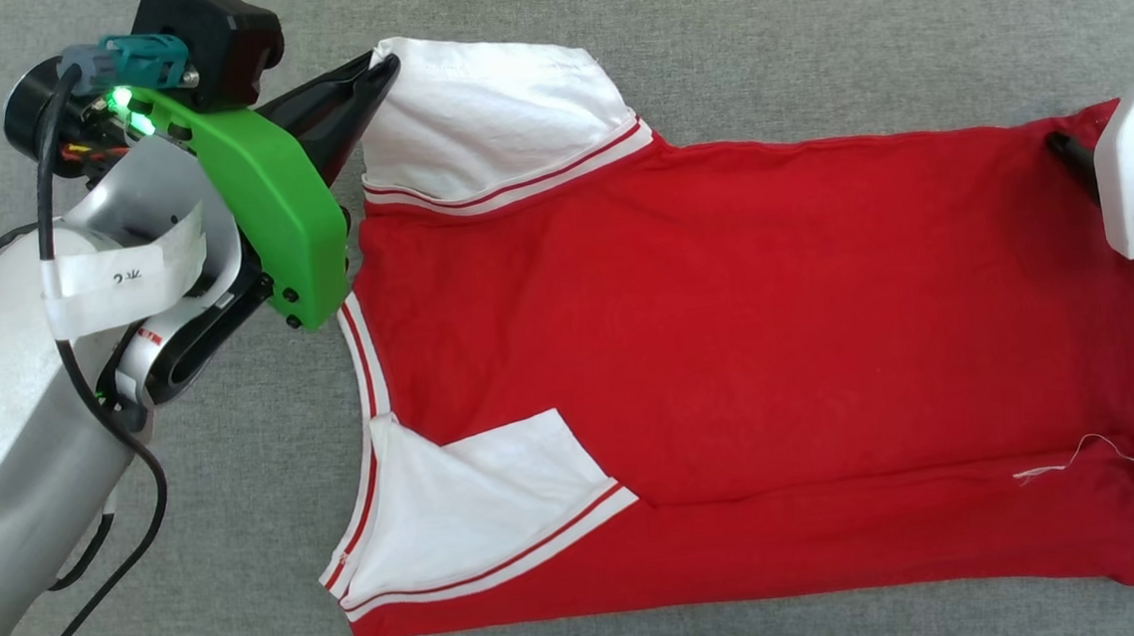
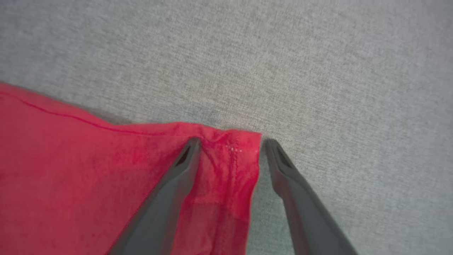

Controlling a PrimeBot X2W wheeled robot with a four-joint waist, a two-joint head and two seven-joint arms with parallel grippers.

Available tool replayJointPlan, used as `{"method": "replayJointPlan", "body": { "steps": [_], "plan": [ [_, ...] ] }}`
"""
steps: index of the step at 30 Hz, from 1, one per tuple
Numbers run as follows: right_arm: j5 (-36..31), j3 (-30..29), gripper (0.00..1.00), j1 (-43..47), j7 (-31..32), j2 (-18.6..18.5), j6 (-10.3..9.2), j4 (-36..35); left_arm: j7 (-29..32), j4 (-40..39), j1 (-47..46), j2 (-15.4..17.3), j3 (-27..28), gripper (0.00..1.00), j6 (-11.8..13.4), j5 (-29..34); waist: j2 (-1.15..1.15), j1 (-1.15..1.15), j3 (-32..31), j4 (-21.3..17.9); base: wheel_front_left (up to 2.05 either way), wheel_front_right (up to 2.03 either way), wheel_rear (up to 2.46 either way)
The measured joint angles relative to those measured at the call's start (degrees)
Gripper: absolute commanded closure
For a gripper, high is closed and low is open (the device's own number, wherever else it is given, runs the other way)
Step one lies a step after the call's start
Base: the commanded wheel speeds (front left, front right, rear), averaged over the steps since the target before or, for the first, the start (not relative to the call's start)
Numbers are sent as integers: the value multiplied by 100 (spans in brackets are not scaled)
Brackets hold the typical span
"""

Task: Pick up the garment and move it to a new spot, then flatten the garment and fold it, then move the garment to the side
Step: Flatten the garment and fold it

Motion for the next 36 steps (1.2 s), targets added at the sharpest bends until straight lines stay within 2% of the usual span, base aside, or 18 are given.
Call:
{"method": "replayJointPlan", "body": {
  "steps": [1,5,12,18,28,36],
  "plan": [
    [16,46,100,-24,-21,-20,0,43,-7,9,1,0,-9,100,0,0,0,0,4,14,0,0,0],
    [102,191,100,-60,-310,49,3,182,-63,114,19,0,-21,100,0,-1,0,0,-56,18,0,0,0],
    [171,241,100,-40,-1257,147,5,410,-337,425,299,-21,-27,100,37,-5,0,0,-330,-25,0,0,0],
    [465,108,100,360,-1948,192,5,385,-631,604,816,-31,-51,100,159,-82,0,0,-720,-69,0,0,0],
    [1009,-171,100,1714,-2715,5,5,-259,-959,325,2021,65,-164,100,537,-385,0,0,-1503,-90,0,0,0],
    [1300,-38,100,2880,-2799,-327,5,-985,-1084,-144,3095,220,-461,100,898,-455,0,0,-1915,-59,0,0,0]
  ]
}}
